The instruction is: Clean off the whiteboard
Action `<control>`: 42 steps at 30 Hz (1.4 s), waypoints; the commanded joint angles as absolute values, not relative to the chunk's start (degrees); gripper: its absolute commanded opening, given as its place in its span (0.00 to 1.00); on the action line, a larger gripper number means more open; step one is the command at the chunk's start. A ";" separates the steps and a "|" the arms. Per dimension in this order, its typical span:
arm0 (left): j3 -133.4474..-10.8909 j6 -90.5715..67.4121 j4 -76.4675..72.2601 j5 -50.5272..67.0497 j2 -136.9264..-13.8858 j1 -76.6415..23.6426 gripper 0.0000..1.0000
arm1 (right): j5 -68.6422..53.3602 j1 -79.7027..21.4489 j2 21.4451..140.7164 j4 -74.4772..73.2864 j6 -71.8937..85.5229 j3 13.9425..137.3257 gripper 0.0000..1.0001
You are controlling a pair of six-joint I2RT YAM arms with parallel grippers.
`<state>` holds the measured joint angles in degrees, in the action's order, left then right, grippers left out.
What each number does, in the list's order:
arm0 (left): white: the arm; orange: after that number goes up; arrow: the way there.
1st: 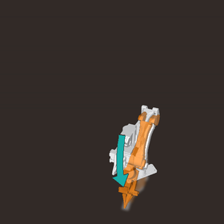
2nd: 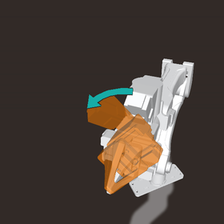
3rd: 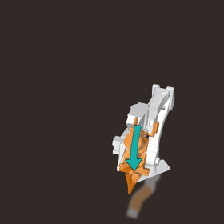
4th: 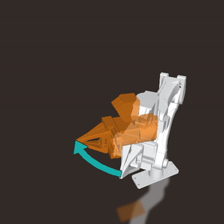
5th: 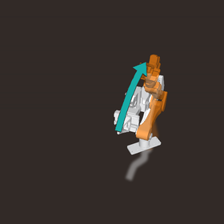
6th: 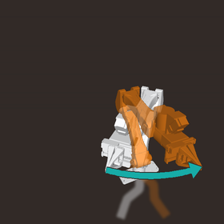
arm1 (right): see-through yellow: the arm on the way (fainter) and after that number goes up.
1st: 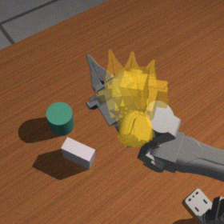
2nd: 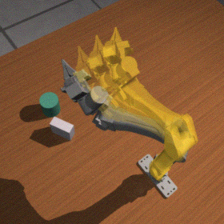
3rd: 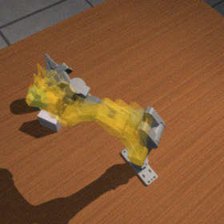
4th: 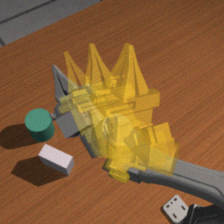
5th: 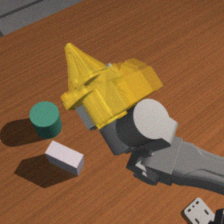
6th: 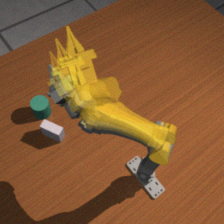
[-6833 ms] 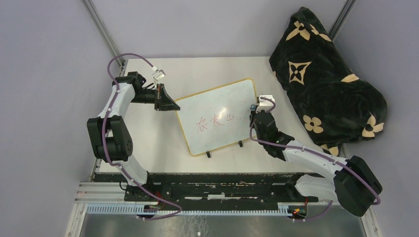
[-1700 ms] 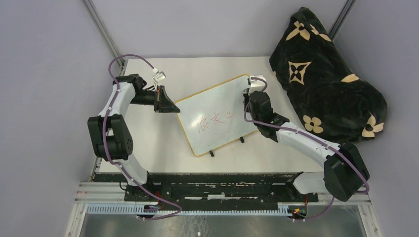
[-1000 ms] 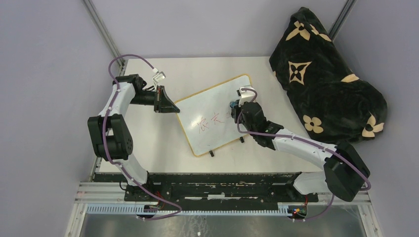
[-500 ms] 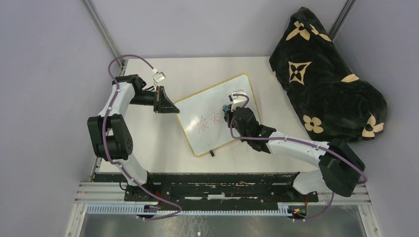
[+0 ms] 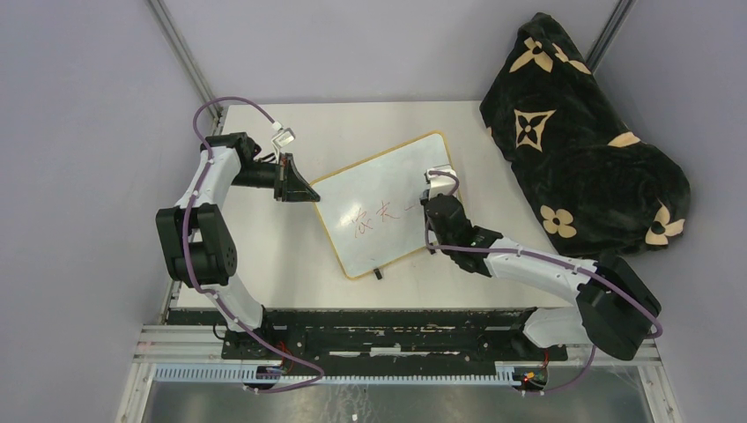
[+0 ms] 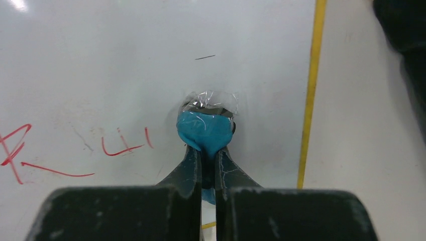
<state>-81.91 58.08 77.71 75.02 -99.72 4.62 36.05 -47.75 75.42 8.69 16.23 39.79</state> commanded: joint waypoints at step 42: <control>-92.87 57.60 75.32 69.00 -105.94 3.86 0.03 | 36.16 -48.53 75.87 11.65 15.20 41.74 0.01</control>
